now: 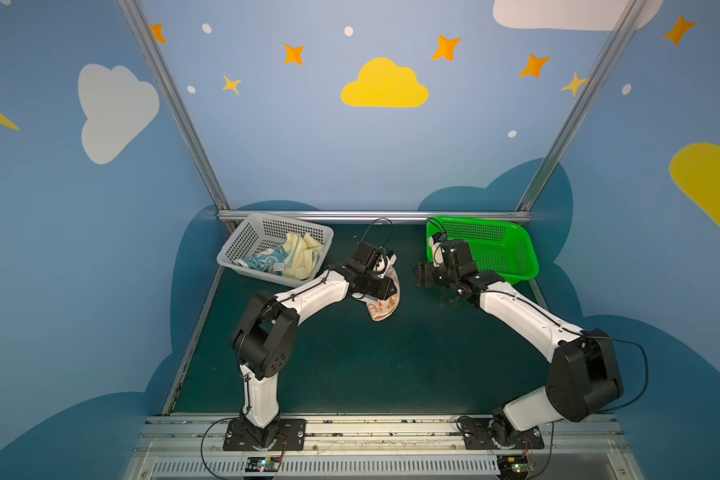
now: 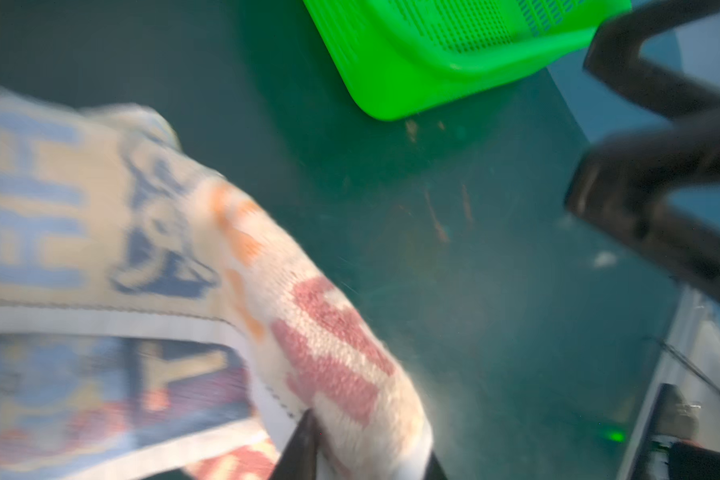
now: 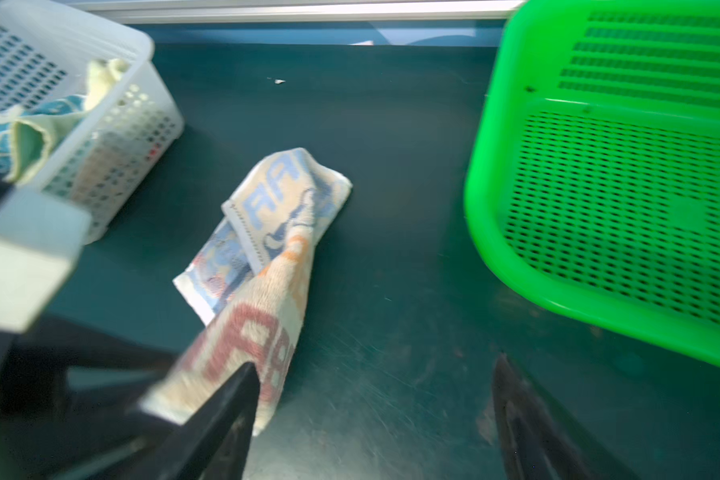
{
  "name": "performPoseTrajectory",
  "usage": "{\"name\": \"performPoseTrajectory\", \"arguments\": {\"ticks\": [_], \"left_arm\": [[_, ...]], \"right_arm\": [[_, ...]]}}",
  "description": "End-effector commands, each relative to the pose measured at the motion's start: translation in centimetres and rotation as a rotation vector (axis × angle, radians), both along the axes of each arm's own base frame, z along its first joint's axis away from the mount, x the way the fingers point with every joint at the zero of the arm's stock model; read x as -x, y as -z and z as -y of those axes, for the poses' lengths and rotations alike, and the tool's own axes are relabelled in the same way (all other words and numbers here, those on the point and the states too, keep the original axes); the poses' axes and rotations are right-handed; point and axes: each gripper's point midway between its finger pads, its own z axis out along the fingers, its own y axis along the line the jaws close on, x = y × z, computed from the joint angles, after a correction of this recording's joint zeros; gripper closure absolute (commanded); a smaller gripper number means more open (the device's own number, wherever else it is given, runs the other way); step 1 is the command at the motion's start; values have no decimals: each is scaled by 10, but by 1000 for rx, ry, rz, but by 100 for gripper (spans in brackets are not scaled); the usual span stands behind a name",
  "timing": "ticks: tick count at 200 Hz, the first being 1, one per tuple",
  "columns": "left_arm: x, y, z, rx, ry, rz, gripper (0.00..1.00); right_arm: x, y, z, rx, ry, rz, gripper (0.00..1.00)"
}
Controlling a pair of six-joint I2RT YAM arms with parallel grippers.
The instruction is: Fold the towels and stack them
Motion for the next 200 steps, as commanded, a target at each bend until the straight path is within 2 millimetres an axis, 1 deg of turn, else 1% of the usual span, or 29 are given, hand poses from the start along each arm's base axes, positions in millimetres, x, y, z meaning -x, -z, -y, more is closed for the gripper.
{"name": "performPoseTrajectory", "arguments": {"ticks": [1,4,12,17,20,32,39,47,56,67,72,83,90,101,105,110,124,137,149,168,200], "left_arm": [[21,10,22,24,105,-31,34],[22,10,23,24,109,-33,30],[23,12,24,20,116,-35,15],[24,13,24,18,121,-36,3],[24,13,24,16,123,-34,0],[22,13,19,-7,107,-13,0],[18,11,15,-19,91,6,0],[14,9,8,-29,67,26,0],[8,4,0,-32,35,45,0],[0,-3,-13,-22,-8,63,0],[-4,-5,-19,-19,-32,70,0],[-14,-10,-34,-21,-94,86,0],[-20,-12,-44,-27,-133,93,0],[-30,-13,-62,-46,-209,105,0],[-34,-13,-68,-54,-241,110,0],[-42,-13,-81,-79,-301,131,0],[-52,-11,-102,-114,-395,160,0],[-58,-9,-115,-145,-447,173,0],[-62,-8,-124,-164,-477,178,0],[-67,-7,-129,-166,-491,189,0],[-74,-5,-131,-177,-491,206,0]], "right_arm": [[3,-12,19,35,81,39,18],[3,-12,20,35,79,41,18],[3,-13,20,35,73,53,19],[4,-13,19,36,68,58,19],[4,-13,20,39,68,59,20],[5,-13,19,45,52,70,22],[5,-11,16,51,23,77,25],[7,-10,7,62,-50,89,27],[11,-5,-10,79,-193,103,27],[15,-1,-21,78,-260,98,27],[16,6,-26,82,-282,86,29],[16,15,-29,91,-294,58,30],[16,20,-31,90,-290,28,34],[16,31,-31,102,-266,-22,36],[16,36,-30,99,-241,-49,36],[16,43,-29,102,-217,-78,37],[18,62,-28,109,-167,-155,46],[23,80,-25,129,-107,-228,46],[28,96,-27,150,-97,-249,46],[35,115,-32,160,-111,-273,45],[41,130,-39,220,-154,-243,44]]}}
